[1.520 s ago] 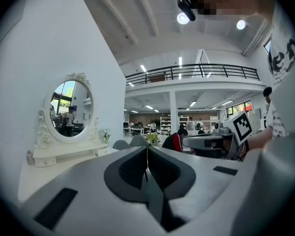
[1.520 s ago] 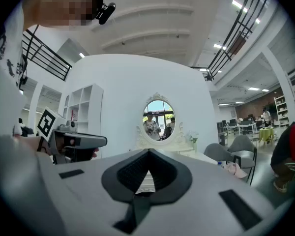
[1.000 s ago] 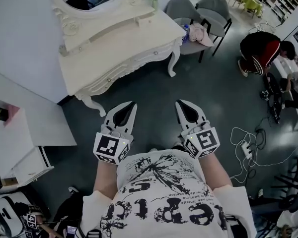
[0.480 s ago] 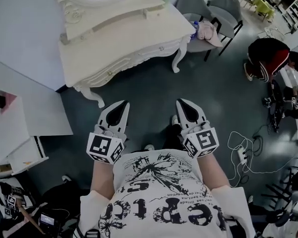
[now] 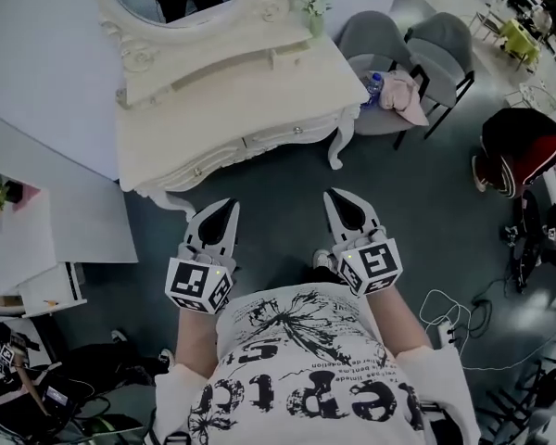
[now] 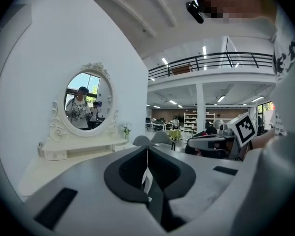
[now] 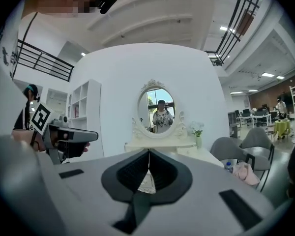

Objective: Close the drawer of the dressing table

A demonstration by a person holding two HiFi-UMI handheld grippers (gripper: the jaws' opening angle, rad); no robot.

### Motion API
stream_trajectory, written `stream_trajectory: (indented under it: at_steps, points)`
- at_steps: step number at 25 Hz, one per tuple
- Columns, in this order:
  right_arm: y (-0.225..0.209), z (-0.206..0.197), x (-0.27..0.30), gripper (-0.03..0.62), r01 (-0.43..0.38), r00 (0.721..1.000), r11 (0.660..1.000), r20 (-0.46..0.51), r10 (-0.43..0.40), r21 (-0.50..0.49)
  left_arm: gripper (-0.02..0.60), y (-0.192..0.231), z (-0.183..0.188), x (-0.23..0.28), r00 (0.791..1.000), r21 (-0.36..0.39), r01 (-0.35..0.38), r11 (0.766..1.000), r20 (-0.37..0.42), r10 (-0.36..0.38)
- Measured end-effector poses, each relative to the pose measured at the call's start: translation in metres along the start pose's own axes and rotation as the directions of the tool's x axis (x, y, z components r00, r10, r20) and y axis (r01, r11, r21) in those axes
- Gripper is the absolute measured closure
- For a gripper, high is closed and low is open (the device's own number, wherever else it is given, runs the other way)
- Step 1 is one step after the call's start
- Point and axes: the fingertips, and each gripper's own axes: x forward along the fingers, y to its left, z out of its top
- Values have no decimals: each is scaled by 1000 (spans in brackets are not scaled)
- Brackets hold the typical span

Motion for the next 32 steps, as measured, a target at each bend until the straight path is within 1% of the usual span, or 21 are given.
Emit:
stream_trajectory:
  at_steps: [4,7,10,13,17,19,24,29,32]
  points:
    - [-71,12,8,577,-12,1000,1000,-20,12,-13,561,-25,13,63,1000,-14,-13,1000,4,13]
    - [-116,13,9,577,-15,999,1000,-36,15,-10,561,-40,17,104,1000,-32,-28,999,13,28]
    - [-151,10,16,577,-14,999,1000,-49,14,1,561,-53,16,137,1000,-45,-22,999,4,22]
    - [-174,5,29,577,-14,998,1000,-61,15,8,561,-56,10,163,999,-42,-14,999,-31,13]
    - [-191,0,60,577,-46,995,999,-84,47,9,561,-33,11,193,998,-58,-59,997,-41,56]
    - [-200,-1,79,577,-57,994,998,-91,57,9,561,-19,11,211,997,-64,-62,996,-44,60]
    - [-227,-1,137,577,-44,993,999,-114,43,-5,561,26,13,268,998,-72,-46,996,-49,43]
    - [-261,18,219,577,-46,992,998,-122,41,-36,561,79,34,341,1000,-62,-8,998,-24,7]
    - [-275,29,268,577,-47,992,998,-118,43,-29,561,116,47,371,1000,-61,0,998,-23,-2]
